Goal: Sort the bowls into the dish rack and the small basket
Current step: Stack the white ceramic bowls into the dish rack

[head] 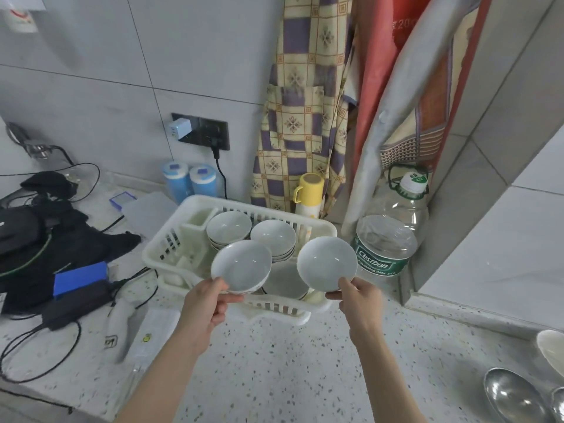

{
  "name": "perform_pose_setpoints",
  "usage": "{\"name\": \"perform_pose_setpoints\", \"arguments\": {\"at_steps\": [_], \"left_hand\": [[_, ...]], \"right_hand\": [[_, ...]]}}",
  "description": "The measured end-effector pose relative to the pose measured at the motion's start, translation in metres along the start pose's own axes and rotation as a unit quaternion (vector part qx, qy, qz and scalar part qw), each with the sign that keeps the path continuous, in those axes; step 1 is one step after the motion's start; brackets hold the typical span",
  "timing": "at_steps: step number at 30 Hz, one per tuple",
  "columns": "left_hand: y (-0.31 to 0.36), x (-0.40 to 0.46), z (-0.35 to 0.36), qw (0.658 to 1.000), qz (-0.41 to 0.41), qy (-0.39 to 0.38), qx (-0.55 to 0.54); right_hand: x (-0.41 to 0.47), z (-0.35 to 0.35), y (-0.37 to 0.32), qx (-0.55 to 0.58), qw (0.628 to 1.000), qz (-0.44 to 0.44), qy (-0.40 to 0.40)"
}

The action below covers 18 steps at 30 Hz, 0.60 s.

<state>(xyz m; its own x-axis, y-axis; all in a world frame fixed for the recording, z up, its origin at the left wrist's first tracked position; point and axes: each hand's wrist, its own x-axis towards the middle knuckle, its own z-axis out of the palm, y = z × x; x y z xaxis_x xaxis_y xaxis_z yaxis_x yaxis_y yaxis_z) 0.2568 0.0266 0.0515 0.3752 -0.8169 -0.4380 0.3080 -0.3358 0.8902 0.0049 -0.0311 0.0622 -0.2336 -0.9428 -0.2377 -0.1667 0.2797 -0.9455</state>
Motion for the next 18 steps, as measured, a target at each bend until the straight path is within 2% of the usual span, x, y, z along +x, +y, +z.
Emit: {"name": "perform_pose_setpoints", "arguments": {"at_steps": [7, 18], "left_hand": [[0.021, 0.032, -0.031, 0.999, 0.032, -0.012, 0.004], [0.029, 0.08, -0.024, 0.998, 0.038, -0.03, 0.049]], "right_hand": [[-0.001, 0.045, -0.007, -0.078, 0.996, -0.035, 0.02], [0.021, 0.066, 0.0, -0.178, 0.984, 0.016, -0.015]]}}
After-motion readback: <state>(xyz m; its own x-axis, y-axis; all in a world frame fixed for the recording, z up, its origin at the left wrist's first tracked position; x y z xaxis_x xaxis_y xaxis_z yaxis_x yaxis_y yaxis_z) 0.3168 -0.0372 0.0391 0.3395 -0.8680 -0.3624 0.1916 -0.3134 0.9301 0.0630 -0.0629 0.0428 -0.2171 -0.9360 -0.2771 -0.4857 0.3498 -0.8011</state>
